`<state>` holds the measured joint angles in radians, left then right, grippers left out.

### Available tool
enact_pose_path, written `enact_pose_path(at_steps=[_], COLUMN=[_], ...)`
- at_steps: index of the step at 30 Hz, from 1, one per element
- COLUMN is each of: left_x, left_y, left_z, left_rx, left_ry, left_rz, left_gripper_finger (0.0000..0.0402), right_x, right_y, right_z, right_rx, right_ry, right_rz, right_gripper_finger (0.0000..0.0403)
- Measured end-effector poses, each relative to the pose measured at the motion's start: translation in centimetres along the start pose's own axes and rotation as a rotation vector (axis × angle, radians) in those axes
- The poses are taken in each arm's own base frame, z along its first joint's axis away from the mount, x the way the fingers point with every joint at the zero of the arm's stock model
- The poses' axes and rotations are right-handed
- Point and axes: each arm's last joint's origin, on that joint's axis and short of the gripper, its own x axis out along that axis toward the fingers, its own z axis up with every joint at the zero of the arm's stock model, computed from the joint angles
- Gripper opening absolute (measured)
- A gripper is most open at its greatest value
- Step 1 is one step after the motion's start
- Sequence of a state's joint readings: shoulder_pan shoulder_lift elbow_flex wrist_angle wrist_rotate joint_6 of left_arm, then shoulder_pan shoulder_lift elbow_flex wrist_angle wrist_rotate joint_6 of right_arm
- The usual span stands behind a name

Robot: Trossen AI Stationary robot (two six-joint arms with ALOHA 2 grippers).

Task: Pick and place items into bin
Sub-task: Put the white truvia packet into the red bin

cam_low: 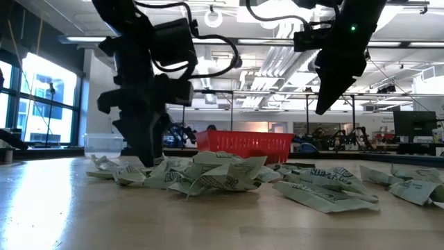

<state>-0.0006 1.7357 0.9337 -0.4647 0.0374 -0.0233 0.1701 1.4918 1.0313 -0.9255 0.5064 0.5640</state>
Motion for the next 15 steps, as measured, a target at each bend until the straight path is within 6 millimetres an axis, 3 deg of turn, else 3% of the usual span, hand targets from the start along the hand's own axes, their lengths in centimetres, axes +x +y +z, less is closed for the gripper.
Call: enact_pose_path(at_steps=[3, 8, 11, 15], left_x=[0.1, -0.7, -1.9, -5.4], left_y=[0.1, 0.2, 0.2, 0.1], left_z=[-0.1, -0.1, -0.8, 0.2], left_rx=[0.001, 0.008, 0.032, 0.075], left_ry=[0.005, 0.001, 0.105, 0.120], left_rz=[0.035, 0.059, 0.080, 0.097], left_gripper_finger=[0.0165, 0.0033, 0.0034, 0.0055], right_x=[0.0, 0.1, 0.2, 0.2], right_y=[0.0, -0.1, -0.4, -0.5], right_z=[0.0, 0.0, 0.0, 0.1], right_rx=[0.003, 0.003, 0.001, -0.017], right_ry=[0.002, 0.004, 0.009, -0.004], right_rz=[-0.001, -0.009, -0.021, -0.048], right_gripper_finger=[0.0323, 0.0323, 0.0323, 0.0323])
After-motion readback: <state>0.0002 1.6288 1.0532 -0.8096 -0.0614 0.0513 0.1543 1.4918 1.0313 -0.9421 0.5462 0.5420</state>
